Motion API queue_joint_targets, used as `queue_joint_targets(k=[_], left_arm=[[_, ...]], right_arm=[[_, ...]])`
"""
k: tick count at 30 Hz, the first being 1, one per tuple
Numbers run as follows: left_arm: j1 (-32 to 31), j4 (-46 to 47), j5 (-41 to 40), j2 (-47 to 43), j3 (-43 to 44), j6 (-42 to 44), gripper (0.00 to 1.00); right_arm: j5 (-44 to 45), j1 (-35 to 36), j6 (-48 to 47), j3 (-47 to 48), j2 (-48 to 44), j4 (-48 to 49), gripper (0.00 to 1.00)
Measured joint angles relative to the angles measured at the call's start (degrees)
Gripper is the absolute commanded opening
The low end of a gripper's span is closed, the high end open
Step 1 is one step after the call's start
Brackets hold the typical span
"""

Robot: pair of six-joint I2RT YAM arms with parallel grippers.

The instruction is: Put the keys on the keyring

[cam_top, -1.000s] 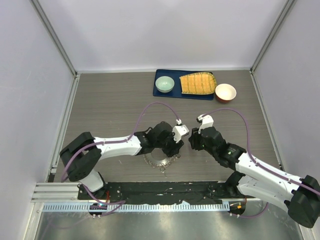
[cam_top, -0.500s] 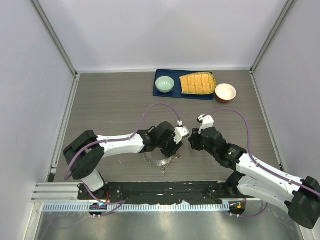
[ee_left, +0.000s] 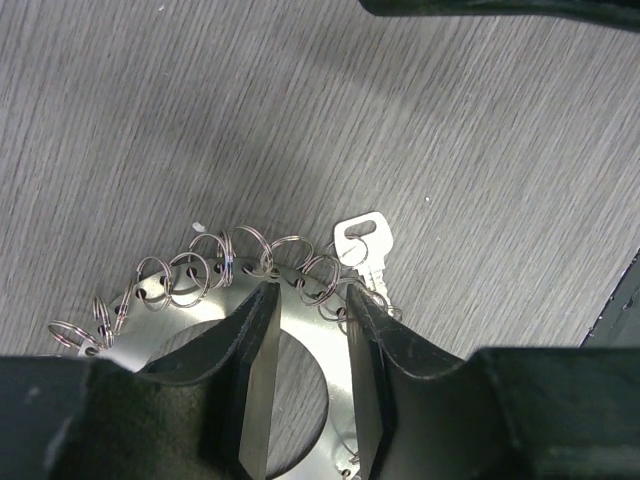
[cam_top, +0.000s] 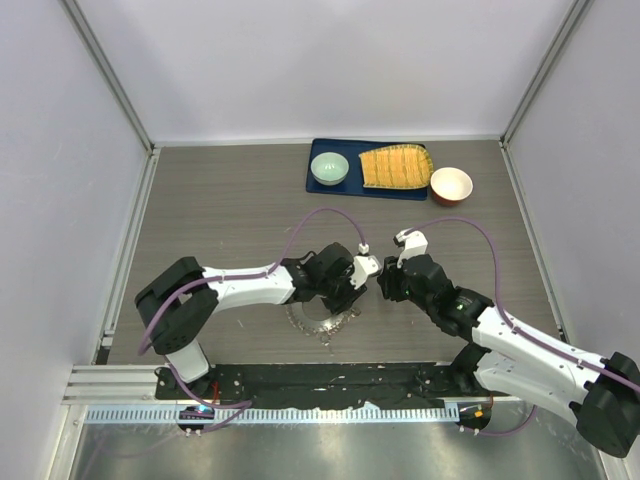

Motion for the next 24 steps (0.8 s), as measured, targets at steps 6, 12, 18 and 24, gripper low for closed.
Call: queue_joint_targets(k=[6, 12, 18, 24], left_arm=[[0.0, -0.2, 0.5, 0.5, 0.0, 0.0, 0.34], [0.0, -0.2, 0.5, 1.5, 0.0, -0.1, 0.34], [0.0, 0.0, 0.3, 1.8, 0.0, -0.5, 0.24], [0.0, 0.6, 0.5, 1.9, 0.0, -1.2, 0.04]], right_arm=[[-0.3, 0.0, 0.0, 0.0, 0.0, 0.0, 0.39], [-0.6, 0.0, 0.0, -0.2, 0.0, 0.2, 0.39], [-1.1, 0.0, 0.0, -0.2, 0.0, 0.4, 0.39], [-2.0, 0.0, 0.0, -0.3, 0.2, 0.5, 0.39]])
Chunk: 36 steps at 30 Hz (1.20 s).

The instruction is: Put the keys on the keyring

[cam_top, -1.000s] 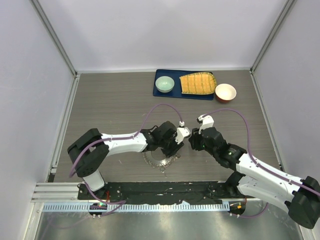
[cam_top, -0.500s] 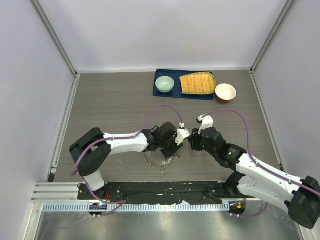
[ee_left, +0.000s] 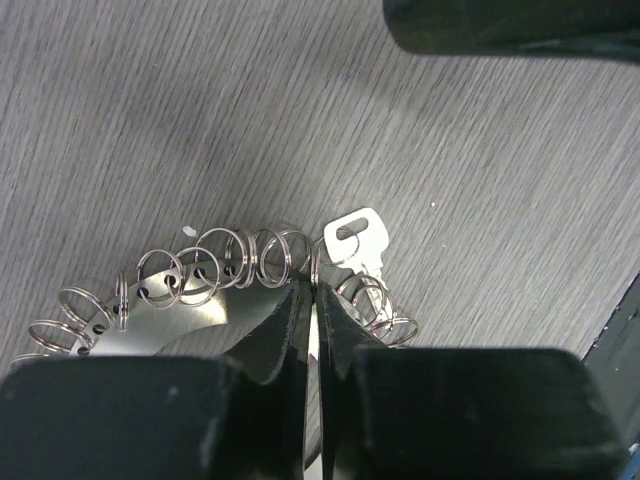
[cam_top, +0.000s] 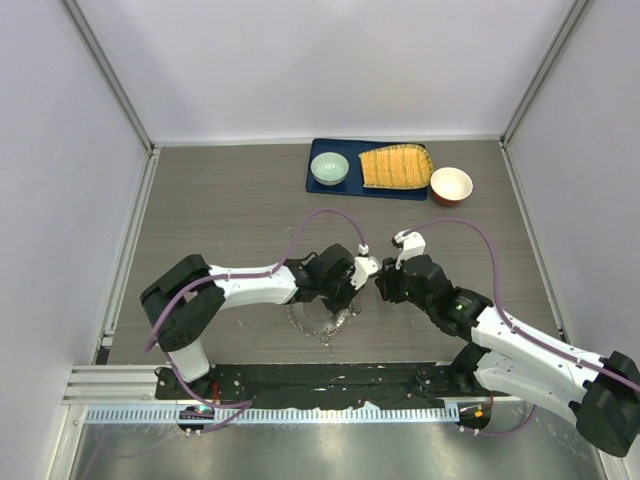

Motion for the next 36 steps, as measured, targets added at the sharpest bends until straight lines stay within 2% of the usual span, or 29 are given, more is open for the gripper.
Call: queue_joint_targets(k=[1, 11, 16, 26, 36], left_arm=[[0.0, 0.4, 0.1, 0.0, -0.1, -0.1, 0.00], [0.0, 11.3, 2.4, -4.3, -8.6, -0.7, 0.00], [0.1, 18.5, 1.7, -10.7, -15.6, -1.4, 0.00], [0.1, 27.6, -4.0, -25.0, -23.5, -2.5, 0.00], [0.2, 36.4, -10.8, -33.6, -28.9, -5.8, 0.00]], right_arm=[[-0.1, 0.0, 0.0, 0.0, 0.1, 0.0, 0.39], [-3.1, 0.0, -1.7, -0.1, -0.2, 0.5, 0.40], [-8.1, 0.0, -4.4, -0.1, -0.6, 1.8, 0.39], [-19.1, 0.2, -11.4, -0.1, -0.9, 4.3, 0.38], [-20.2, 4.4, -19.9, 3.5, -4.3, 4.7, 0.39]])
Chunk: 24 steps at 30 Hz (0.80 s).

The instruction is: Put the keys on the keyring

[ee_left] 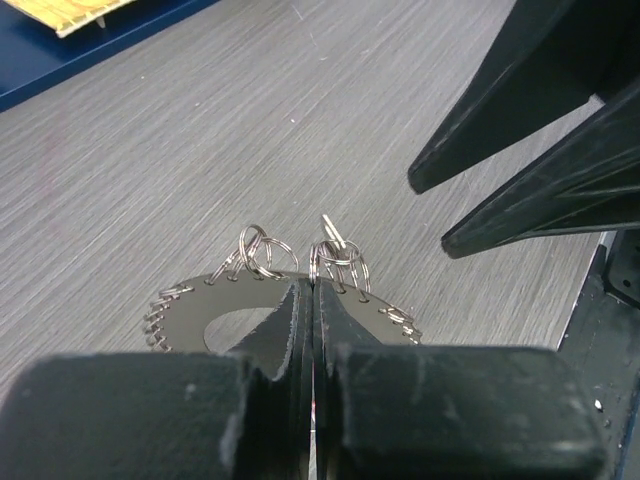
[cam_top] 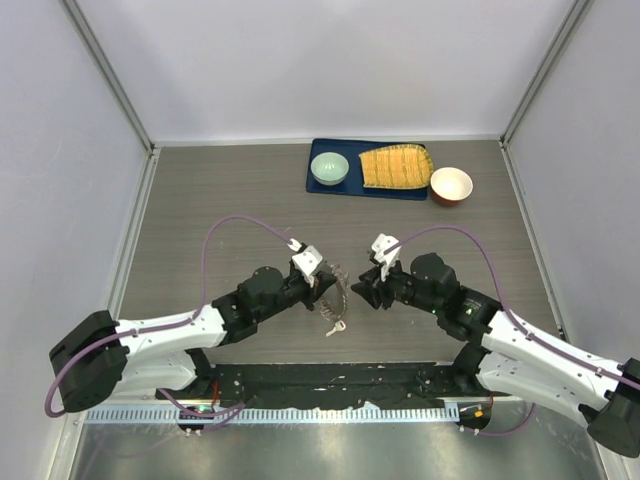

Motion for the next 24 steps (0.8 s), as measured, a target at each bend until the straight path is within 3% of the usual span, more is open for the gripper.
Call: queue_joint_targets(k=[13, 24], left_arm=[[0.0, 5.4, -1.6, -2.4, -2.6, -0.5, 0.00], [0.0, 6.2, -1.4, -5.8, -5.2, 0.9, 0.00]], right_arm=[[6.8, 7.7, -12.8, 8.1, 6.8, -0.6, 0.40], [16.1, 8.9, -15.0, 9.2, 8.8, -1.5, 0.39]])
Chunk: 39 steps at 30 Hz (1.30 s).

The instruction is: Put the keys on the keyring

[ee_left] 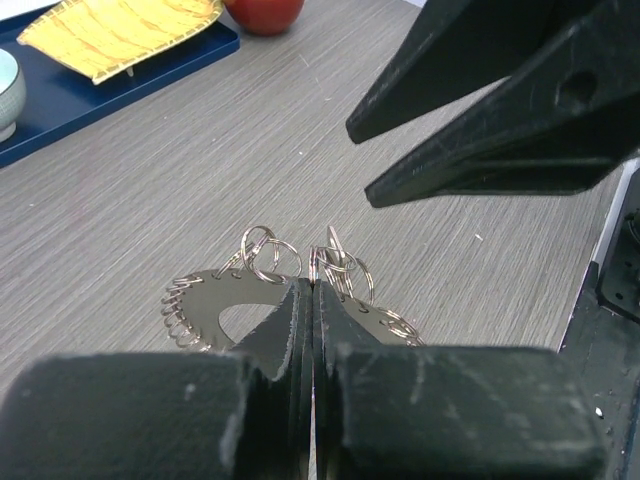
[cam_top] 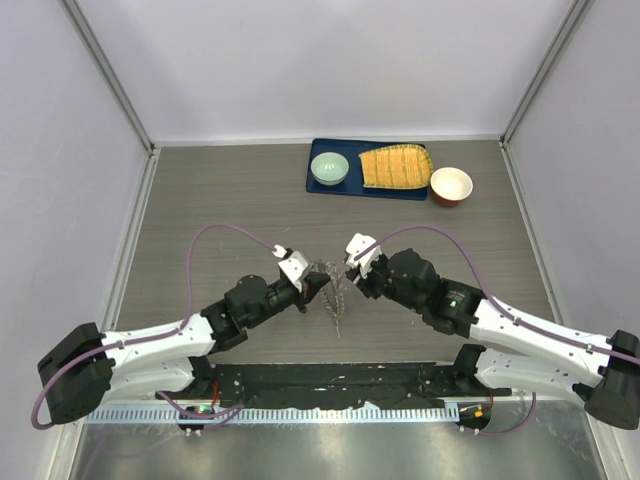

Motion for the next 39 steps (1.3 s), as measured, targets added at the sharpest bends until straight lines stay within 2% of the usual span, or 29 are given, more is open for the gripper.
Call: queue_joint_targets(k=[5, 15, 31, 39], left_arm=[[0.0, 0.9, 0.1, -3.1, -2.6, 0.7, 0.00], [0.0, 4.0, 2.0, -5.5, -4.2, 1.9, 0.00], [0.0, 8.2, 7.9, -8.0, -5.7, 3.2, 0.00], [-0.1, 11.2, 9.8, -7.3, -5.7, 3.4, 0.00]], right_arm=[[0.6, 0.0, 4.5, 0.4, -1.0, 0.0, 0.39], [-4.3, -1.1, 13.2, 0.9, 0.4, 1.9, 0.38], [-16.0, -6.1, 19.3, -0.3, 2.8, 5.9, 0.34], [-22.2, -6.5, 20.7, -0.3, 7.6, 6.5, 0.34]])
